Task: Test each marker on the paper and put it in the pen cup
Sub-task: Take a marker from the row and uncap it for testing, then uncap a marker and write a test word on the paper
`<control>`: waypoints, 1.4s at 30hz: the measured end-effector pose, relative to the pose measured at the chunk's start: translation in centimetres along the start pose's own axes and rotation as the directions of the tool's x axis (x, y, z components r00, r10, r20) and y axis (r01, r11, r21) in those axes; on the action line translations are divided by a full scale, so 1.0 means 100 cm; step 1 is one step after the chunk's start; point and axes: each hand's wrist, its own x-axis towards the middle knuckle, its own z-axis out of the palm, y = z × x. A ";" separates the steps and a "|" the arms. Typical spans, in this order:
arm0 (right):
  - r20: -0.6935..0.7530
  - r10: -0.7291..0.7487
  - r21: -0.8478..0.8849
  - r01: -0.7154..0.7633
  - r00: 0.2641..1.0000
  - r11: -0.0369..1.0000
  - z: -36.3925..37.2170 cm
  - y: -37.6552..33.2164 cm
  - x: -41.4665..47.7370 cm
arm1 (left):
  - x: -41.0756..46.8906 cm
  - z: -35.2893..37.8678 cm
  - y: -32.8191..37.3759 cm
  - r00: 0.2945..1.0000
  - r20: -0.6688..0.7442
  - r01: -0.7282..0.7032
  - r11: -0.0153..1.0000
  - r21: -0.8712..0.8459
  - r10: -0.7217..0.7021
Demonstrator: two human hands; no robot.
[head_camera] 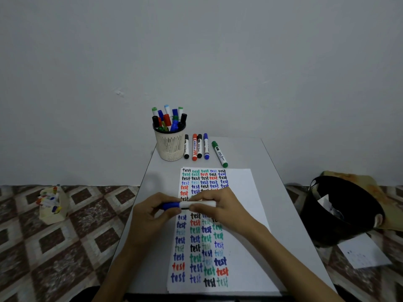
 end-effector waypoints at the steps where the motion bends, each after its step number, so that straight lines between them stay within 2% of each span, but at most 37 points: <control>1: -0.003 0.016 0.021 -0.016 1.000 1.000 0.001 0.000 0.000 | 0.001 -0.001 0.000 1.000 0.009 -0.014 1.000 0.005 0.014; 5: 0.014 0.062 0.146 -0.064 0.998 0.987 0.005 0.004 -0.002 | 0.000 -0.002 0.003 0.997 0.027 -0.071 0.995 0.074 0.069; 8: 0.068 0.066 0.100 -0.073 0.996 0.992 -0.002 0.002 0.002 | -0.001 0.000 0.002 0.998 0.009 -0.068 0.995 0.078 0.068; 10: 0.091 -0.009 -0.142 0.022 0.996 0.990 -0.008 0.000 0.011 | 0.000 0.001 0.000 0.997 -0.029 -0.064 0.996 0.066 0.066; 12: 0.146 -0.141 -0.434 0.191 0.979 0.880 -0.005 -0.003 0.023 | 0.000 0.001 -0.002 0.996 -0.054 -0.070 0.995 0.064 0.074; 14: 0.201 -0.248 -0.558 0.319 0.948 0.766 0.003 -0.010 0.033 | -0.001 0.001 -0.002 0.993 -0.097 -0.052 0.995 0.081 0.060; 16: 0.213 -0.291 -0.659 0.358 0.932 0.661 0.007 -0.015 0.046 | -0.002 0.002 0.000 0.985 -0.172 0.033 0.998 0.043 -0.025; 18: 0.128 -0.304 -0.728 0.298 0.944 0.618 -0.002 -0.022 0.066 | -0.002 0.005 -0.001 0.974 -0.188 0.123 0.992 -0.012 -0.123; 20: -0.063 -0.344 -0.674 0.214 0.937 0.707 -0.017 -0.031 0.092 | -0.002 0.009 -0.005 0.980 -0.126 0.163 0.985 0.055 -0.156; 23: -0.376 -0.369 -0.455 0.178 0.850 0.873 -0.036 -0.053 0.131 | -0.004 0.013 -0.009 0.986 0.018 0.156 0.955 0.252 -0.166; 26: -0.551 -0.390 -0.314 0.250 0.738 0.916 -0.043 -0.073 0.165 | -0.004 0.015 -0.012 0.987 0.075 0.106 0.925 0.366 -0.143; 28: -0.597 -0.378 -0.256 0.279 0.707 0.926 -0.039 -0.076 0.183 | -0.003 0.015 -0.012 0.986 0.064 0.118 0.922 0.369 -0.151; 30: -0.586 -0.361 -0.253 0.260 0.725 0.932 -0.030 -0.071 0.197 | -0.002 0.014 -0.012 0.984 0.058 0.138 0.924 0.358 -0.169; 33: -0.509 -0.365 -0.365 0.189 0.779 0.912 -0.014 -0.054 0.208 | -0.001 0.014 -0.013 0.983 0.075 0.130 0.921 0.366 -0.168; 35: -0.424 -0.359 -0.522 0.099 0.831 0.847 -0.007 -0.039 0.210 | -0.001 0.014 -0.013 0.982 0.084 0.127 0.918 0.376 -0.170; 37: -0.346 -0.357 -0.682 0.029 0.867 0.731 -0.003 -0.025 0.212 | -0.001 0.014 -0.014 0.983 0.085 0.118 0.919 0.376 -0.161; 39: -0.318 -0.335 -0.712 0.010 0.887 0.702 -0.003 -0.015 0.210 | -0.001 0.015 -0.015 0.985 0.085 0.110 0.921 0.373 -0.153; 42: -0.287 -0.337 -0.682 0.056 0.897 0.729 -0.013 -0.009 0.200 | -0.002 0.014 -0.014 0.988 0.081 0.093 0.927 0.364 -0.131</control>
